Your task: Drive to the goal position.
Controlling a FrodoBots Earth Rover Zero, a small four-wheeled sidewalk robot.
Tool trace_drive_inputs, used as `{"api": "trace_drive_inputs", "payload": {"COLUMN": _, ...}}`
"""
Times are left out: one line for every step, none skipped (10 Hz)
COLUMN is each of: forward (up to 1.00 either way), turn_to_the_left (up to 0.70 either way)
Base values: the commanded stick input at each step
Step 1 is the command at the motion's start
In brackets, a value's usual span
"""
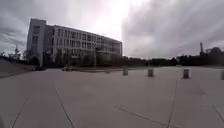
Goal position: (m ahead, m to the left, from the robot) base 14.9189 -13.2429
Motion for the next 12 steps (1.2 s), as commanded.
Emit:
{"api": "trace_drive_inputs", "payload": {"forward": 0.07, "turn_to_the_left": 0.0}}
{"api": "trace_drive_inputs", "payload": {"forward": 0.07, "turn_to_the_left": 0.0}}
{"api": "trace_drive_inputs", "payload": {"forward": 0.07, "turn_to_the_left": 0.0}}
{"api": "trace_drive_inputs", "payload": {"forward": 0.07, "turn_to_the_left": 0.0}}
{"api": "trace_drive_inputs", "payload": {"forward": 0.07, "turn_to_the_left": 0.0}}
{"api": "trace_drive_inputs", "payload": {"forward": 0.06, "turn_to_the_left": 0.0}}
{"api": "trace_drive_inputs", "payload": {"forward": 0.06, "turn_to_the_left": 0.0}}
{"api": "trace_drive_inputs", "payload": {"forward": 0.05, "turn_to_the_left": 0.0}}
{"api": "trace_drive_inputs", "payload": {"forward": 0.05, "turn_to_the_left": 0.0}}
{"api": "trace_drive_inputs", "payload": {"forward": 0.04, "turn_to_the_left": 0.0}}
{"api": "trace_drive_inputs", "payload": {"forward": 0.01, "turn_to_the_left": 0.0}}
{"api": "trace_drive_inputs", "payload": {"forward": 0.0, "turn_to_the_left": 0.0}}
